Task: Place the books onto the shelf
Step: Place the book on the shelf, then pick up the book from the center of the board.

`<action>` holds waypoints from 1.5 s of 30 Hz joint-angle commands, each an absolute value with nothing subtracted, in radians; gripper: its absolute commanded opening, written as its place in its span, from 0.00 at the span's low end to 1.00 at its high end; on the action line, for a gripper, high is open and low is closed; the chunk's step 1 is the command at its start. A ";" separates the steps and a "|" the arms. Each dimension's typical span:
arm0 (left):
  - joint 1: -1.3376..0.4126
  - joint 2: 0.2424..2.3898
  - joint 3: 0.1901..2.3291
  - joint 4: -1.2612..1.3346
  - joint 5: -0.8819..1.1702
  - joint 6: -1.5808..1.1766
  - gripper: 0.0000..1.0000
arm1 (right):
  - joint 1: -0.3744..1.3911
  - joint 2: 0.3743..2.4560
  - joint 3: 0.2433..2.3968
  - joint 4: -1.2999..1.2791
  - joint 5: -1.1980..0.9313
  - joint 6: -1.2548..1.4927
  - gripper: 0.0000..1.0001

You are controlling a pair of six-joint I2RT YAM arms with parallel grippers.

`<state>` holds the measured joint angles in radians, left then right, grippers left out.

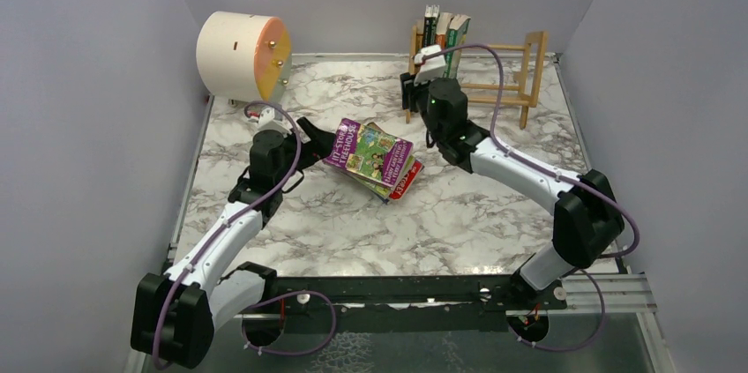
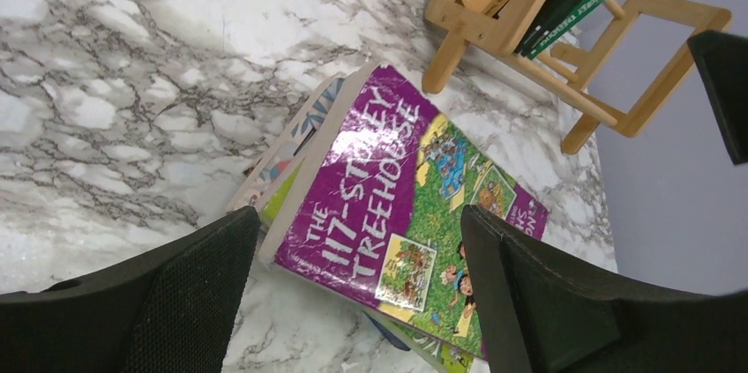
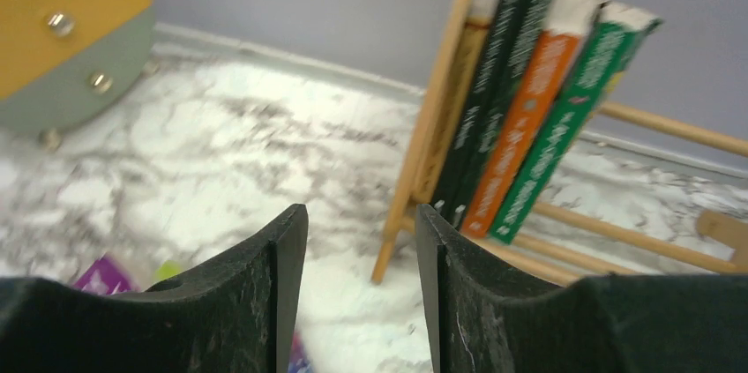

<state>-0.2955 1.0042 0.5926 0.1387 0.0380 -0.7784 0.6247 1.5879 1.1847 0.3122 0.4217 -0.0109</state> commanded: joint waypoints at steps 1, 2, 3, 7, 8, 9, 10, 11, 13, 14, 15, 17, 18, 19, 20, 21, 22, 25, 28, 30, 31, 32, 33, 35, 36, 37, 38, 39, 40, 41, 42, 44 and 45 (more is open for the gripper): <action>-0.286 0.977 0.546 0.143 0.055 -0.810 0.79 | 0.690 1.508 1.135 0.179 0.382 -0.020 0.47; -0.285 0.974 0.532 0.150 0.064 -0.817 0.79 | 0.699 1.487 1.117 0.173 0.353 0.000 0.47; -0.283 0.972 0.519 0.161 0.073 -0.823 0.79 | 0.705 1.464 1.098 0.173 0.323 0.018 0.47; -0.275 0.969 0.449 0.220 0.105 -0.859 0.80 | 0.721 1.419 1.053 0.124 0.231 0.074 0.47; -0.272 0.970 0.433 0.239 0.116 -0.870 0.80 | 0.732 1.422 1.056 0.099 0.233 0.077 0.47; -0.270 0.972 0.420 0.259 0.125 -0.880 0.80 | 0.746 1.428 1.057 0.078 0.244 0.078 0.47; -0.269 0.977 0.410 0.279 0.134 -0.889 0.80 | 0.767 1.434 1.056 0.064 0.261 0.075 0.47; -0.268 0.983 0.404 0.294 0.142 -0.893 0.80 | 0.788 1.441 1.052 0.059 0.286 0.071 0.47; -0.267 0.999 0.402 0.310 0.155 -0.897 0.80 | 0.829 1.455 1.046 0.049 0.328 0.060 0.47; -0.267 1.008 0.404 0.313 0.159 -0.895 0.80 | 0.845 1.463 1.046 0.042 0.342 0.058 0.47; -0.266 1.018 0.404 0.319 0.163 -0.896 0.80 | 0.859 1.469 1.044 0.039 0.352 0.060 0.47; -0.267 1.034 0.403 0.335 0.171 -0.898 0.80 | 0.881 1.477 1.033 0.049 0.357 0.058 0.47; -0.266 1.041 0.402 0.346 0.174 -0.900 0.80 | 0.889 1.482 1.027 0.057 0.356 0.061 0.47; -0.267 1.047 0.401 0.359 0.176 -0.904 0.80 | 0.896 1.489 1.024 0.061 0.355 0.062 0.47; -0.265 1.054 0.400 0.374 0.180 -0.907 0.80 | 0.902 1.498 1.024 0.060 0.355 0.065 0.47; -0.265 1.062 0.404 0.383 0.184 -0.908 0.80 | 0.906 1.506 1.025 0.062 0.356 0.066 0.47; -0.264 1.075 0.408 0.388 0.191 -0.908 0.80 | 0.909 1.516 1.024 0.064 0.357 0.066 0.47; -0.264 1.102 0.416 0.404 0.212 -0.910 0.80 | 0.914 1.541 1.024 0.072 0.357 0.066 0.47; -0.262 1.128 0.414 0.434 0.227 -0.921 0.79 | 0.914 1.567 1.023 0.079 0.353 0.068 0.47; -0.261 1.149 0.413 0.450 0.238 -0.928 0.79 | 0.914 1.583 1.023 0.081 0.354 0.072 0.47; -0.261 1.158 0.413 0.458 0.241 -0.934 0.79 | 0.913 1.590 1.023 0.084 0.353 0.074 0.47; -0.262 1.165 0.414 0.469 0.245 -0.939 0.79 | 0.915 1.596 1.022 0.084 0.350 0.077 0.47; -0.262 1.173 0.413 0.486 0.249 -0.943 0.79 | 0.915 1.603 1.020 0.088 0.346 0.078 0.47; -0.262 1.183 0.416 0.504 0.253 -0.949 0.78 | 0.914 1.612 1.020 0.090 0.343 0.082 0.47; -0.262 1.187 0.417 0.510 0.253 -0.949 0.78 | 0.915 1.617 1.020 0.092 0.342 0.083 0.47; -0.261 1.190 0.418 0.515 0.253 -0.950 0.77 | 0.915 1.621 1.021 0.090 0.338 0.082 0.47; -0.262 1.193 0.419 0.521 0.253 -0.951 0.77 | 0.914 1.626 1.022 0.089 0.334 0.084 0.47; -0.262 1.197 0.421 0.527 0.254 -0.952 0.76 | 0.915 1.631 1.022 0.090 0.331 0.084 0.47; -0.262 1.200 0.422 0.533 0.254 -0.953 0.75 | 0.914 1.638 1.023 0.089 0.328 0.086 0.47; -0.262 1.202 0.421 0.538 0.254 -0.953 0.75 | 0.915 1.642 1.022 0.088 0.324 0.087 0.47; -0.262 1.206 0.423 0.543 0.252 -0.954 0.74 | 0.915 1.646 1.021 0.089 0.323 0.089 0.47; -0.262 1.212 0.422 0.554 0.251 -0.957 0.72 | 0.915 1.656 1.019 0.089 0.318 0.090 0.47; -0.262 1.214 0.422 0.561 0.252 -0.958 0.72 | 0.915 1.662 1.019 0.088 0.317 0.092 0.47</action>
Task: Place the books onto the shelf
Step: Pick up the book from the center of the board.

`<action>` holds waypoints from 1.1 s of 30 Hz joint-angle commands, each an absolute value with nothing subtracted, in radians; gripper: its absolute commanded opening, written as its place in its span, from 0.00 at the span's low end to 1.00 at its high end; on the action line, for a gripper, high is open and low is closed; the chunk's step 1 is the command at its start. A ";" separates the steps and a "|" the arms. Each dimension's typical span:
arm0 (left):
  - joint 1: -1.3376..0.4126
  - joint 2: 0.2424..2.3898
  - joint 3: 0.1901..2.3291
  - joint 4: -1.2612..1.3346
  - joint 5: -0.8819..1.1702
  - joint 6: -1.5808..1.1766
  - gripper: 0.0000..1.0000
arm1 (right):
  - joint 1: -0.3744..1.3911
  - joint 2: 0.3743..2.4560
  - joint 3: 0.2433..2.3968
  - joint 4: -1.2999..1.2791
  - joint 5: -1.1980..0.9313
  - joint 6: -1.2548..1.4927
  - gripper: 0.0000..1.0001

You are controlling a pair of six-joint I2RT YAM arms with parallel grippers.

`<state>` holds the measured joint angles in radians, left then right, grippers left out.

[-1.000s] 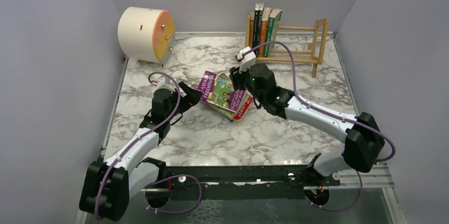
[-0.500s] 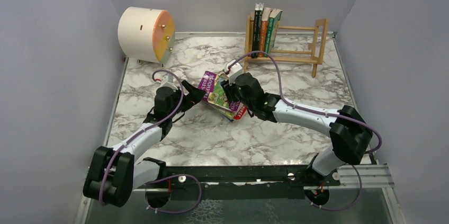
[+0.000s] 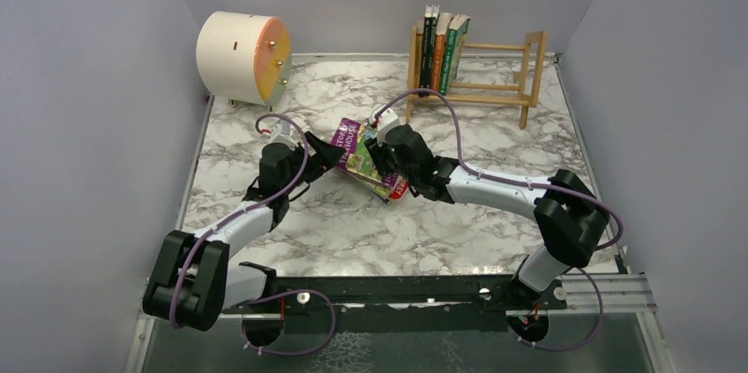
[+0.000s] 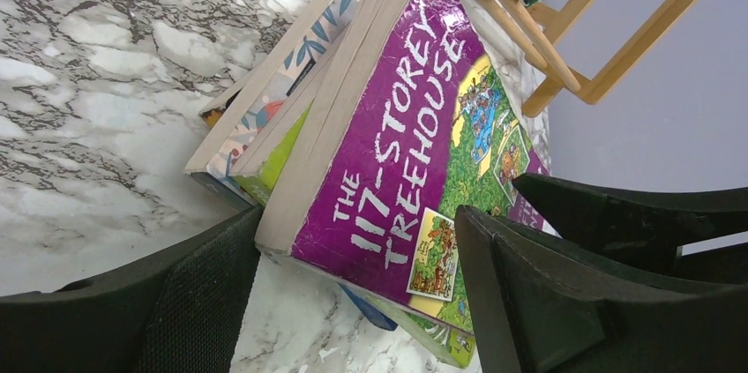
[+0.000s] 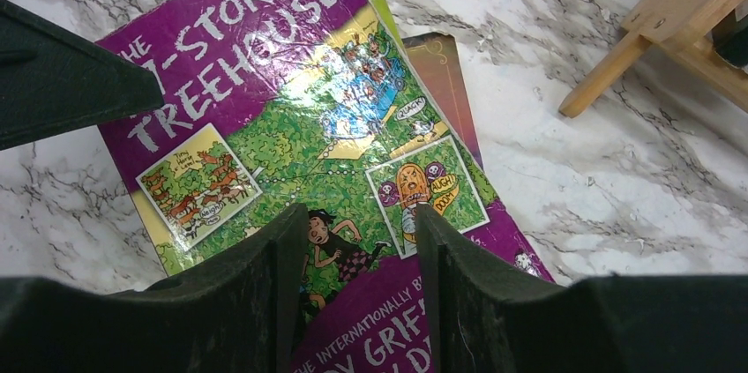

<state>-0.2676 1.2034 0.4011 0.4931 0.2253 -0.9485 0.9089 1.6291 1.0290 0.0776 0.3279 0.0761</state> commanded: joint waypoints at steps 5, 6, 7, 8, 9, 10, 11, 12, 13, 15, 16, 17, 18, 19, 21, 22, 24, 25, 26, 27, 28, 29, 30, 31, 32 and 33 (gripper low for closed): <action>-0.262 1.194 0.413 0.580 0.253 -0.977 0.67 | 0.915 1.681 1.016 0.075 0.312 0.101 0.47; -0.262 1.180 0.411 0.582 0.251 -0.981 0.65 | 0.916 1.683 1.014 0.074 0.311 0.101 0.47; -0.262 1.166 0.410 0.583 0.244 -0.983 0.64 | 0.915 1.684 1.013 0.074 0.310 0.101 0.47; -0.262 1.149 0.408 0.583 0.239 -0.983 0.62 | 0.914 1.683 1.011 0.072 0.308 0.101 0.47; -0.261 1.134 0.407 0.583 0.235 -0.984 0.60 | 0.915 1.683 1.011 0.069 0.310 0.101 0.46; -0.262 1.119 0.408 0.583 0.230 -0.983 0.58 | 0.914 1.682 1.010 0.067 0.310 0.104 0.46; -0.262 1.106 0.407 0.582 0.227 -0.985 0.55 | 0.915 1.682 1.007 0.066 0.310 0.104 0.46; -0.262 1.097 0.409 0.583 0.225 -0.986 0.51 | 0.914 1.679 1.006 0.067 0.310 0.103 0.46; -0.262 1.090 0.411 0.582 0.225 -0.988 0.47 | 0.914 1.676 1.005 0.068 0.310 0.102 0.46; -0.262 1.085 0.417 0.583 0.230 -0.990 0.38 | 0.915 1.673 1.005 0.069 0.309 0.101 0.46; -0.262 1.085 0.418 0.588 0.233 -0.990 0.35 | 0.915 1.670 1.005 0.068 0.306 0.100 0.46; -0.262 1.085 0.420 0.590 0.237 -0.992 0.32 | 0.914 1.670 1.003 0.070 0.302 0.100 0.46; -0.262 1.085 0.419 0.595 0.240 -0.993 0.31 | 0.914 1.670 1.002 0.071 0.296 0.098 0.46; -0.262 1.086 0.418 0.598 0.242 -0.994 0.30 | 0.914 1.670 1.002 0.072 0.291 0.095 0.46; -0.262 1.087 0.417 0.606 0.245 -0.998 0.30 | 0.916 1.670 0.998 0.076 0.285 0.095 0.46; -0.262 1.089 0.416 0.610 0.248 -0.999 0.29 | 0.915 1.671 0.997 0.078 0.283 0.095 0.46; -0.262 1.092 0.414 0.620 0.252 -1.002 0.30 | 0.916 1.673 0.998 0.080 0.276 0.092 0.46; -0.262 1.094 0.414 0.625 0.255 -1.005 0.30 | 0.915 1.674 1.000 0.080 0.272 0.091 0.46; -0.262 1.097 0.415 0.630 0.258 -1.007 0.30 | 0.916 1.677 1.001 0.080 0.268 0.089 0.46; -0.262 1.101 0.415 0.637 0.259 -1.010 0.30 | 0.916 1.679 1.002 0.078 0.266 0.089 0.46; -0.262 1.103 0.417 0.641 0.262 -1.012 0.31 | 0.915 1.680 1.004 0.078 0.263 0.089 0.46; -0.262 1.108 0.421 0.646 0.265 -1.013 0.32 | 0.916 1.682 1.004 0.078 0.260 0.087 0.46; -0.262 1.112 0.424 0.650 0.268 -1.016 0.32 | 0.916 1.683 1.005 0.078 0.257 0.086 0.46; -0.262 1.118 0.427 0.655 0.274 -1.018 0.33 | 0.915 1.684 1.006 0.078 0.256 0.086 0.46; -0.262 1.124 0.432 0.661 0.279 -1.019 0.34 | 0.915 1.688 1.006 0.080 0.254 0.085 0.46; -0.261 1.131 0.437 0.664 0.285 -1.022 0.35 | 0.916 1.690 1.007 0.079 0.253 0.084 0.46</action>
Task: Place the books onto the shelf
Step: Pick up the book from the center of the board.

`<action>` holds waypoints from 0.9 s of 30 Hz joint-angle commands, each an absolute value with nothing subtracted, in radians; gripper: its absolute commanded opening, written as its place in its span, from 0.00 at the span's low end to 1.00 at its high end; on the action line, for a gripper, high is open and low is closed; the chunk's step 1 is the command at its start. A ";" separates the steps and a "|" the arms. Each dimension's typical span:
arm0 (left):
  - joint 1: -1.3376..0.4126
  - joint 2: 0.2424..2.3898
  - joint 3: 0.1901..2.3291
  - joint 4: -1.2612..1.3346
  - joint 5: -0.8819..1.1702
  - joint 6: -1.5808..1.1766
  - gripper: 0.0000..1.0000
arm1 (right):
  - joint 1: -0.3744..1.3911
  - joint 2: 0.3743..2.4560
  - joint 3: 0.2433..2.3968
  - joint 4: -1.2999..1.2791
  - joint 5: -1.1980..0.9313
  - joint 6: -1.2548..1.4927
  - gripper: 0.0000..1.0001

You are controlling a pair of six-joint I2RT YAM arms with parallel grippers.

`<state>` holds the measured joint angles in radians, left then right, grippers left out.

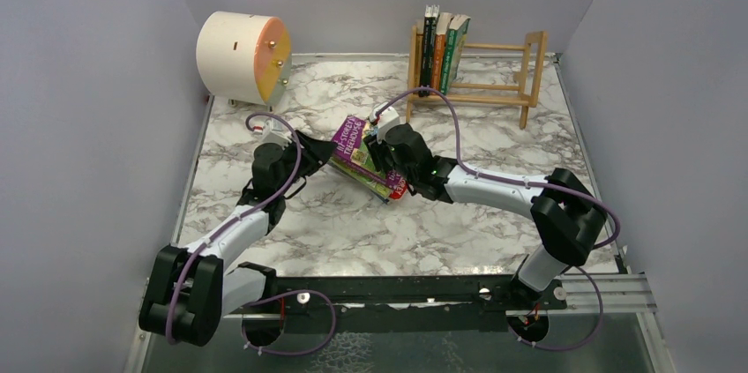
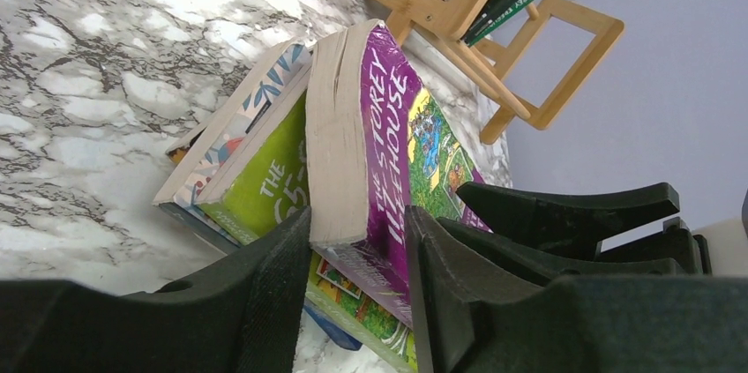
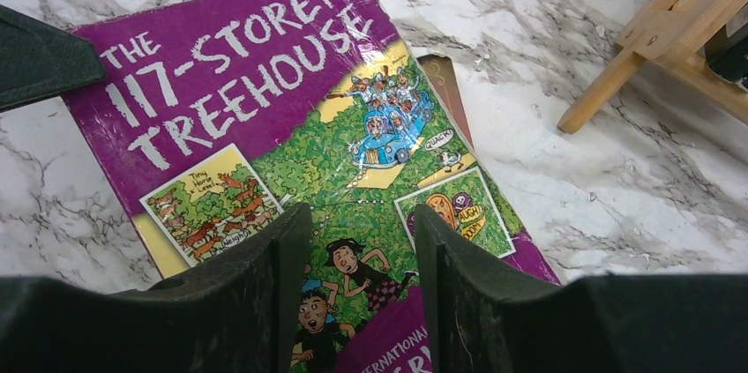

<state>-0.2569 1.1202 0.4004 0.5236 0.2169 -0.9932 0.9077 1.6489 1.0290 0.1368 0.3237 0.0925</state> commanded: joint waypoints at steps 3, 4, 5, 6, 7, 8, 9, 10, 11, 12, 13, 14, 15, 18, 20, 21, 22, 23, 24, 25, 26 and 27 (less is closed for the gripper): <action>-0.263 1.150 0.449 0.681 0.298 -1.030 0.37 | 0.917 1.695 1.010 0.080 0.249 0.083 0.46; -0.264 1.156 0.449 0.686 0.299 -1.033 0.37 | 0.917 1.696 1.012 0.079 0.247 0.083 0.46; -0.264 1.161 0.450 0.693 0.301 -1.035 0.37 | 0.917 1.697 1.013 0.078 0.244 0.081 0.46; -0.265 1.167 0.452 0.701 0.304 -1.038 0.37 | 0.917 1.699 1.014 0.078 0.244 0.080 0.46; -0.266 1.172 0.452 0.708 0.309 -1.040 0.37 | 0.917 1.700 1.014 0.078 0.243 0.080 0.46; -0.267 1.178 0.454 0.718 0.313 -1.044 0.37 | 0.917 1.701 1.015 0.079 0.242 0.078 0.46; -0.268 1.183 0.454 0.728 0.315 -1.048 0.36 | 0.918 1.702 1.015 0.079 0.242 0.077 0.46; -0.268 1.188 0.453 0.737 0.315 -1.052 0.35 | 0.919 1.703 1.017 0.078 0.242 0.075 0.46; -0.270 1.192 0.454 0.748 0.317 -1.057 0.34 | 0.919 1.704 1.017 0.078 0.241 0.075 0.46; -0.270 1.195 0.454 0.758 0.321 -1.059 0.31 | 0.919 1.705 1.018 0.077 0.242 0.074 0.46; -0.269 1.198 0.454 0.769 0.324 -1.061 0.26 | 0.920 1.707 1.019 0.077 0.242 0.074 0.46; -0.270 1.201 0.455 0.781 0.328 -1.063 0.20 | 0.920 1.708 1.020 0.076 0.243 0.072 0.46; -0.269 1.202 0.456 0.792 0.334 -1.067 0.12 | 0.921 1.709 1.021 0.076 0.246 0.071 0.46; -0.269 1.199 0.457 0.810 0.342 -1.074 0.00 | 0.922 1.705 1.024 0.069 0.261 0.073 0.46; -0.270 1.190 0.453 0.810 0.339 -1.077 0.00 | 0.922 1.691 1.021 0.063 0.292 0.086 0.46; -0.270 1.186 0.450 0.811 0.335 -1.079 0.00 | 0.922 1.679 1.017 0.063 0.314 0.090 0.46; -0.270 1.179 0.447 0.810 0.330 -1.082 0.00 | 0.922 1.661 1.012 0.060 0.332 0.090 0.46; -0.270 1.175 0.445 0.808 0.327 -1.086 0.00 | 0.922 1.637 1.006 0.060 0.348 0.087 0.46; -0.270 1.174 0.445 0.806 0.325 -1.089 0.00 | 0.922 1.611 1.001 0.060 0.355 0.073 0.47; -0.270 1.174 0.447 0.802 0.329 -1.091 0.00 | 0.922 1.587 0.998 0.060 0.353 0.050 0.47; -0.269 1.175 0.451 0.800 0.330 -1.094 0.00 | 0.923 1.561 0.998 0.056 0.344 0.030 0.48; -0.269 1.175 0.454 0.799 0.332 -1.098 0.00 | 0.925 1.539 1.001 0.042 0.338 0.015 0.49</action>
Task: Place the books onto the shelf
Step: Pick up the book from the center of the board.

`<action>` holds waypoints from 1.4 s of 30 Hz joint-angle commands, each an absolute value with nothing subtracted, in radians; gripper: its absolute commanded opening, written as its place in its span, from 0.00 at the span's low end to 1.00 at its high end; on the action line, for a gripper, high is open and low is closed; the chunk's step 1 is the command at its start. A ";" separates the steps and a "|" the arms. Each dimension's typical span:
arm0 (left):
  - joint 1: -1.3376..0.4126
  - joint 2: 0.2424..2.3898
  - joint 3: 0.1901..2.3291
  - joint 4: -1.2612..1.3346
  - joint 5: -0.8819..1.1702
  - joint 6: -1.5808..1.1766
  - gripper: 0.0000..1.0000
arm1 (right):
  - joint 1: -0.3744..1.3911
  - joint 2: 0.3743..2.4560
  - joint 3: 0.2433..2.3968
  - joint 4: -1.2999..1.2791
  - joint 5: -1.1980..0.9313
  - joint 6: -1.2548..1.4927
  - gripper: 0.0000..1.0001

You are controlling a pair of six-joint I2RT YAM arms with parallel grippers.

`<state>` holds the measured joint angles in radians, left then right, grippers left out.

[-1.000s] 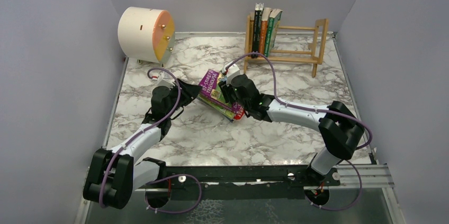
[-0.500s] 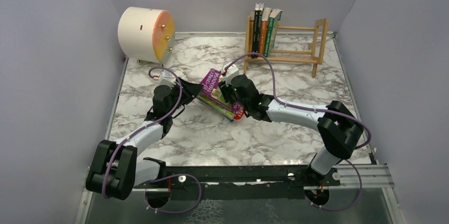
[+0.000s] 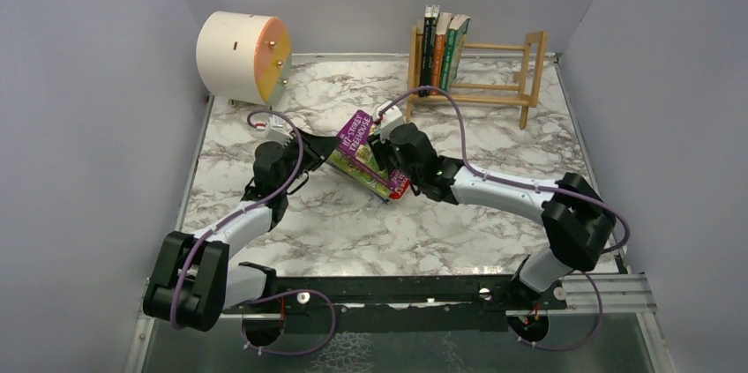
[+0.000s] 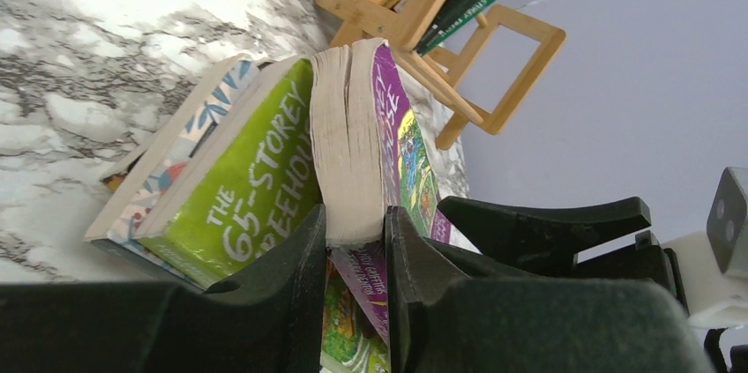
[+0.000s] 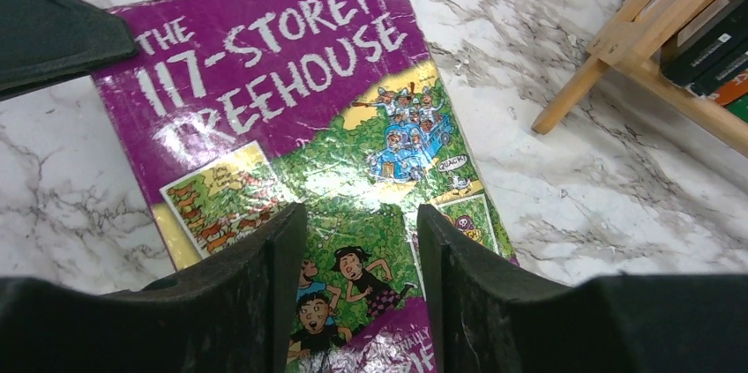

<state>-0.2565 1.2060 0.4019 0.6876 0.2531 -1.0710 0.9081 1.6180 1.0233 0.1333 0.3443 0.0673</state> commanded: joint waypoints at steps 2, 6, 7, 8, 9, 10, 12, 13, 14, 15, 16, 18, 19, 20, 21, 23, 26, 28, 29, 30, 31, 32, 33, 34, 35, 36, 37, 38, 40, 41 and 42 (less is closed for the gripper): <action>-0.269 1.181 0.464 0.793 0.336 -1.104 0.00 | 0.940 1.495 1.000 0.033 0.341 -0.022 0.51; -0.269 1.178 0.484 0.768 0.330 -1.106 0.00 | 1.001 1.466 1.008 0.011 0.398 -0.088 0.53; -0.270 1.176 0.488 0.758 0.326 -1.104 0.00 | 1.018 1.466 1.013 0.003 0.410 -0.097 0.53; -0.270 1.174 0.493 0.746 0.322 -1.101 0.00 | 1.034 1.468 1.017 0.000 0.421 -0.102 0.53; -0.270 1.173 0.498 0.733 0.318 -1.097 0.00 | 1.050 1.468 1.018 0.002 0.432 -0.110 0.53; -0.270 1.171 0.501 0.725 0.316 -1.092 0.00 | 1.063 1.473 1.020 0.002 0.446 -0.116 0.53; -0.270 1.169 0.507 0.705 0.314 -1.087 0.00 | 1.094 1.487 1.026 0.002 0.484 -0.130 0.53; -0.269 1.168 0.508 0.699 0.313 -1.085 0.00 | 1.110 1.496 1.028 0.007 0.517 -0.142 0.53; -0.270 1.167 0.509 0.693 0.311 -1.085 0.00 | 1.127 1.508 1.029 0.017 0.552 -0.161 0.54; -0.270 1.166 0.510 0.689 0.311 -1.085 0.00 | 1.147 1.519 1.030 0.027 0.582 -0.177 0.55; -0.270 1.167 0.511 0.685 0.311 -1.085 0.00 | 1.159 1.536 1.033 0.033 0.610 -0.193 0.56; -0.270 1.167 0.514 0.681 0.314 -1.085 0.00 | 1.175 1.574 1.048 0.033 0.656 -0.212 0.56; -0.270 1.166 0.513 0.679 0.316 -1.086 0.00 | 1.180 1.596 1.056 0.033 0.680 -0.219 0.56; -0.270 1.164 0.512 0.678 0.315 -1.086 0.00 | 1.186 1.614 1.061 0.034 0.701 -0.224 0.57; -0.269 1.162 0.511 0.676 0.315 -1.086 0.00 | 1.190 1.635 1.066 0.037 0.731 -0.227 0.57; -0.270 1.155 0.512 0.672 0.318 -1.086 0.00 | 1.191 1.668 1.065 0.066 0.795 -0.235 0.57; -0.269 1.140 0.512 0.660 0.318 -1.085 0.00 | 1.212 1.703 1.059 0.130 0.877 -0.267 0.57; -0.269 1.129 0.512 0.653 0.318 -1.085 0.00 | 1.213 1.721 1.054 0.170 0.922 -0.287 0.57; -0.269 1.122 0.512 0.649 0.318 -1.085 0.00 | 1.213 1.730 1.053 0.189 0.940 -0.303 0.57; -0.269 1.118 0.512 0.644 0.317 -1.083 0.00 | 1.213 1.740 1.052 0.207 0.959 -0.315 0.57; -0.270 1.113 0.512 0.639 0.316 -1.083 0.00 | 1.213 1.751 1.051 0.223 0.973 -0.331 0.57; -0.270 1.108 0.511 0.636 0.315 -1.082 0.00 | 1.213 1.759 1.051 0.237 0.986 -0.341 0.57; -0.270 1.103 0.510 0.633 0.314 -1.081 0.00 | 1.213 1.766 1.051 0.250 0.989 -0.351 0.56; -0.270 1.099 0.510 0.630 0.313 -1.081 0.00 | 1.213 1.771 1.048 0.259 0.995 -0.360 0.55; -0.270 1.098 0.511 0.627 0.314 -1.080 0.00 | 1.213 1.773 1.047 0.274 1.004 -0.368 0.52; -0.269 1.097 0.511 0.625 0.313 -1.079 0.00 | 1.213 1.773 1.045 0.284 1.009 -0.373 0.48; -0.270 1.096 0.511 0.622 0.313 -1.078 0.00 | 1.213 1.773 1.044 0.288 1.011 -0.374 0.43; -0.269 1.095 0.510 0.621 0.313 -1.077 0.00 | 1.213 1.771 1.040 0.299 1.015 -0.379 0.36; -0.270 1.098 0.509 0.620 0.310 -1.077 0.00 | 1.213 1.763 1.035 0.307 1.019 -0.379 0.21; -0.269 1.097 0.509 0.620 0.309 -1.077 0.00 | 1.213 1.760 1.032 0.308 1.020 -0.379 0.15; -0.270 1.098 0.510 0.618 0.309 -1.076 0.00 | 1.213 1.756 1.031 0.308 1.025 -0.379 0.10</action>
